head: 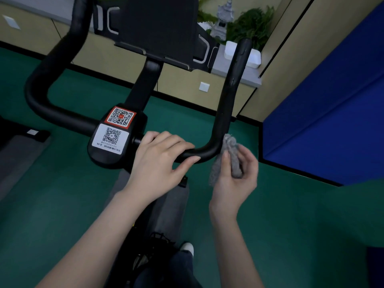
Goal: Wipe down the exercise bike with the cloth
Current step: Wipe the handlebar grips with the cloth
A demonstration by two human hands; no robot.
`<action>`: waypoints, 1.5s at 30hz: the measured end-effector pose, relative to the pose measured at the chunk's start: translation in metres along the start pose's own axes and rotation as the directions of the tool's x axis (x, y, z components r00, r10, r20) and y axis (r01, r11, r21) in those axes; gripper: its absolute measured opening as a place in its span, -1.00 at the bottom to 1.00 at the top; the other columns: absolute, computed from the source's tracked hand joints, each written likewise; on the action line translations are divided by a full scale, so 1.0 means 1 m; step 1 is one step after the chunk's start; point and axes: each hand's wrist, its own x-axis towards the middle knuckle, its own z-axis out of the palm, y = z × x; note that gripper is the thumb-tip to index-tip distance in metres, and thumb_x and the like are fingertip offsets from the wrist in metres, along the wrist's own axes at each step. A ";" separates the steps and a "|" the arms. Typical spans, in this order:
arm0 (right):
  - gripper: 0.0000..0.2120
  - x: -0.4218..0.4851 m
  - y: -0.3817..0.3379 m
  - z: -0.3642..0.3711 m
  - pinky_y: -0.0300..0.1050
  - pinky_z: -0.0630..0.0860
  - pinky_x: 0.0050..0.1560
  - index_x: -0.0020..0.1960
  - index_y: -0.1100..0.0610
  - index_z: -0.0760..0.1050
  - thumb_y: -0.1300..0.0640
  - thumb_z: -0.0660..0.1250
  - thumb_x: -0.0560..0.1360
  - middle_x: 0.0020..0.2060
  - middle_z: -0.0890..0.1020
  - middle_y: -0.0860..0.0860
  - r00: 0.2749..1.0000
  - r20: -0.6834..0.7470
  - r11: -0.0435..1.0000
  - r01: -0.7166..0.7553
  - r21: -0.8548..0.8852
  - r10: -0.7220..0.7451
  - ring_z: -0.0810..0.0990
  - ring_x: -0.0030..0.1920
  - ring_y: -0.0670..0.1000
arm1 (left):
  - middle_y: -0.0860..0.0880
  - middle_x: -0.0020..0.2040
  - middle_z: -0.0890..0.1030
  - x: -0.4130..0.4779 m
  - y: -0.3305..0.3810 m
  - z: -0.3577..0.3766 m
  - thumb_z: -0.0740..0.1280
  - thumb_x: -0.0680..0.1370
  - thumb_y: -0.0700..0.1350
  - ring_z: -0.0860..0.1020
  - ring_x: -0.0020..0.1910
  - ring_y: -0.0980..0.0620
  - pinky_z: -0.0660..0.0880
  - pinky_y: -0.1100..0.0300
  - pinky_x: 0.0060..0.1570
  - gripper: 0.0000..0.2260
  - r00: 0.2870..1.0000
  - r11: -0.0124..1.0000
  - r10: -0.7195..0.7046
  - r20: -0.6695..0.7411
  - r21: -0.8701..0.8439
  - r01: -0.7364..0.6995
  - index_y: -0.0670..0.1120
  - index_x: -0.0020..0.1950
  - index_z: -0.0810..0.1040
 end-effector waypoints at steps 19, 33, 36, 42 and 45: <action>-0.88 0.049 -0.027 -0.003 -0.18 0.51 0.12 -0.04 0.21 0.65 0.32 0.43 0.44 -0.07 0.66 0.02 0.884 0.380 0.847 0.408 -0.341 -0.273 0.60 0.03 0.02 | 0.09 -0.16 0.63 -0.002 -0.002 0.006 0.32 0.53 0.10 0.56 -0.16 0.00 0.30 0.11 -0.02 -0.77 0.997 0.999 0.032 -0.075 0.010 -0.031 -0.03 -0.05 0.66; -0.88 0.073 -0.044 0.000 -0.49 0.32 0.15 -0.04 0.17 0.66 0.25 0.47 0.42 0.06 0.50 0.08 0.797 0.576 0.739 0.497 -0.454 -0.183 0.45 0.08 -0.17 | 0.08 -0.17 0.63 -0.004 -0.005 0.006 0.33 0.53 0.10 0.56 -0.15 0.00 0.31 0.11 -0.03 -0.77 0.996 1.000 0.030 -0.078 -0.006 -0.031 -0.04 -0.05 0.66; -0.89 0.072 -0.045 0.001 -0.45 0.38 0.11 -0.05 0.18 0.65 0.26 0.46 0.43 -0.01 0.60 0.05 0.808 0.552 0.755 0.491 -0.434 -0.208 0.52 0.02 -0.18 | 0.07 -0.18 0.63 -0.004 -0.004 0.006 0.32 0.53 0.10 0.56 -0.15 -0.02 0.32 0.09 -0.03 -0.76 0.997 0.999 0.028 -0.075 -0.021 -0.030 -0.05 -0.05 0.66; -0.83 0.066 -0.041 0.004 -0.37 0.43 0.10 -0.08 0.00 0.58 0.27 0.42 0.46 -0.05 0.63 -0.03 0.853 0.478 0.818 0.420 -0.393 -0.208 0.57 0.01 -0.20 | 0.06 -0.19 0.63 -0.006 -0.004 0.004 0.32 0.53 0.10 0.56 -0.15 -0.03 0.31 0.10 -0.01 -0.76 0.997 1.000 0.015 -0.070 -0.024 -0.017 -0.05 -0.06 0.66; -0.87 0.064 -0.040 0.005 -0.38 0.45 0.09 -0.07 0.05 0.60 0.27 0.43 0.46 -0.02 0.65 0.03 0.862 0.456 0.818 0.418 -0.395 -0.220 0.56 0.00 -0.22 | 0.06 -0.20 0.63 -0.005 -0.004 0.003 0.31 0.53 0.10 0.56 -0.16 -0.03 0.31 0.10 -0.03 -0.75 0.998 0.999 0.014 -0.066 -0.029 -0.016 -0.05 -0.07 0.66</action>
